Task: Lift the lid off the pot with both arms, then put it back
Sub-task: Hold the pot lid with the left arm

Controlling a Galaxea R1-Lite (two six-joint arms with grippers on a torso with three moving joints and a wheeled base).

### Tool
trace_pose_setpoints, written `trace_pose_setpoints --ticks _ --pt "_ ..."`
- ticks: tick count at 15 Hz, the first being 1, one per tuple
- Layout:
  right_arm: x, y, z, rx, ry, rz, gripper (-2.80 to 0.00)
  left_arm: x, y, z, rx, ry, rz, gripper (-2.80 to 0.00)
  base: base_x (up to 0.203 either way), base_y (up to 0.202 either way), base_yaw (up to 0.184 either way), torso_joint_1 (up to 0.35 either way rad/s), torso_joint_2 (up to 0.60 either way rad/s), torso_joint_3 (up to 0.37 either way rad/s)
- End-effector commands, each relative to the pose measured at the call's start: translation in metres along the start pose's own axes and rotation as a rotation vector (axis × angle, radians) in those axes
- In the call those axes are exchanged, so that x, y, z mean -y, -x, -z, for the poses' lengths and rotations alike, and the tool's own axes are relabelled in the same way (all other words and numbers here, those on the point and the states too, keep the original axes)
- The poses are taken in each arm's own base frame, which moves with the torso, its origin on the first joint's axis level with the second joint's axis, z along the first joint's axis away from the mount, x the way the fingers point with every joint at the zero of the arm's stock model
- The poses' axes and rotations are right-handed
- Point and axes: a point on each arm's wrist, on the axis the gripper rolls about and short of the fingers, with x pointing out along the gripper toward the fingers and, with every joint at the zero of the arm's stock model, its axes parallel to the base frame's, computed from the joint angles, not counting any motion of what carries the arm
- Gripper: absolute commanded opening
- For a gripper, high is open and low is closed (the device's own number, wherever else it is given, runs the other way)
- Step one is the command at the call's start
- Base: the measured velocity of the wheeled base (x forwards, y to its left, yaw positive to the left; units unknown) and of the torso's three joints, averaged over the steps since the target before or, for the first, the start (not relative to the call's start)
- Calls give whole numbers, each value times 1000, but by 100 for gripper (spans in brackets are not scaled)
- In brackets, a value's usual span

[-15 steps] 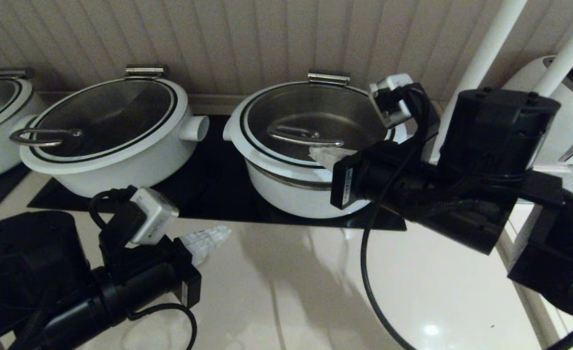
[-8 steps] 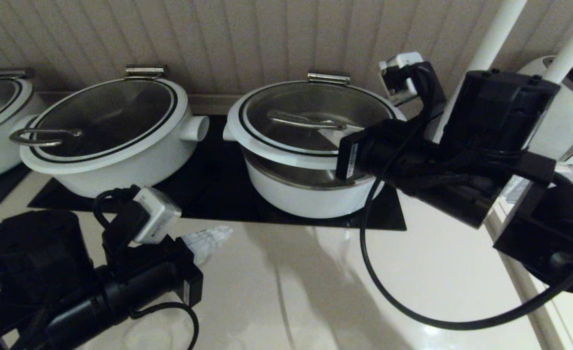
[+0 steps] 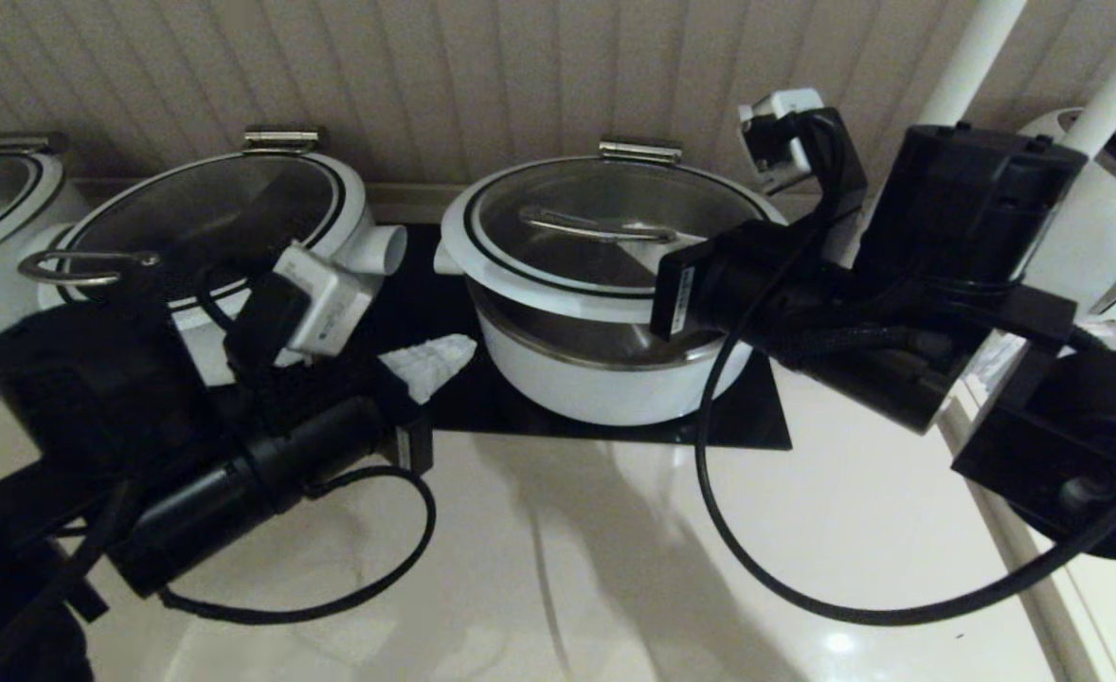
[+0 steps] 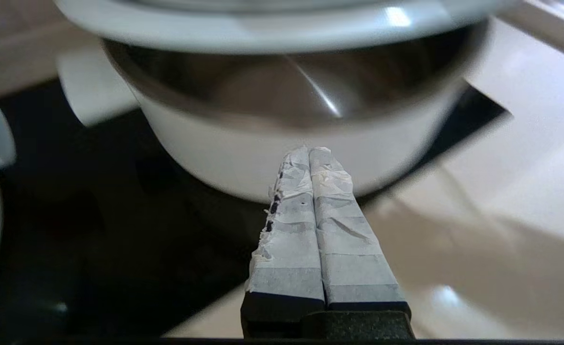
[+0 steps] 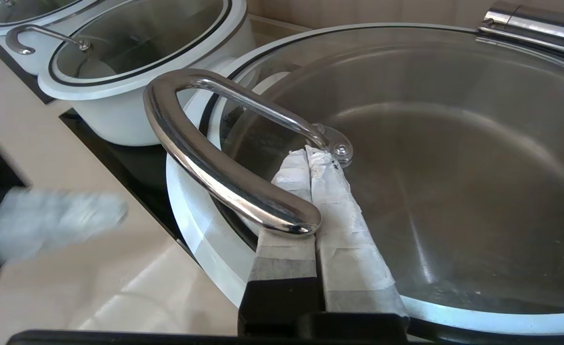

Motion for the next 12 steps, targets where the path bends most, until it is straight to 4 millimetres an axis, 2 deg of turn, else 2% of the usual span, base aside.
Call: trace_pose_setpoints --ticks 1,8,12 --pt "0 0 -1 6 1 0 -280 -2 -18 1 -1 4 -7 -280 0 0 0 0 0 0" --pt "0 2 -3 13 8 1 -280 -4 -47 0 19 5 -12 -280 0 0 0 0 0 0" --pt "0 5 -5 17 26 2 -280 -5 -56 5 5 7 -20 -280 0 0 0 0 0 0"
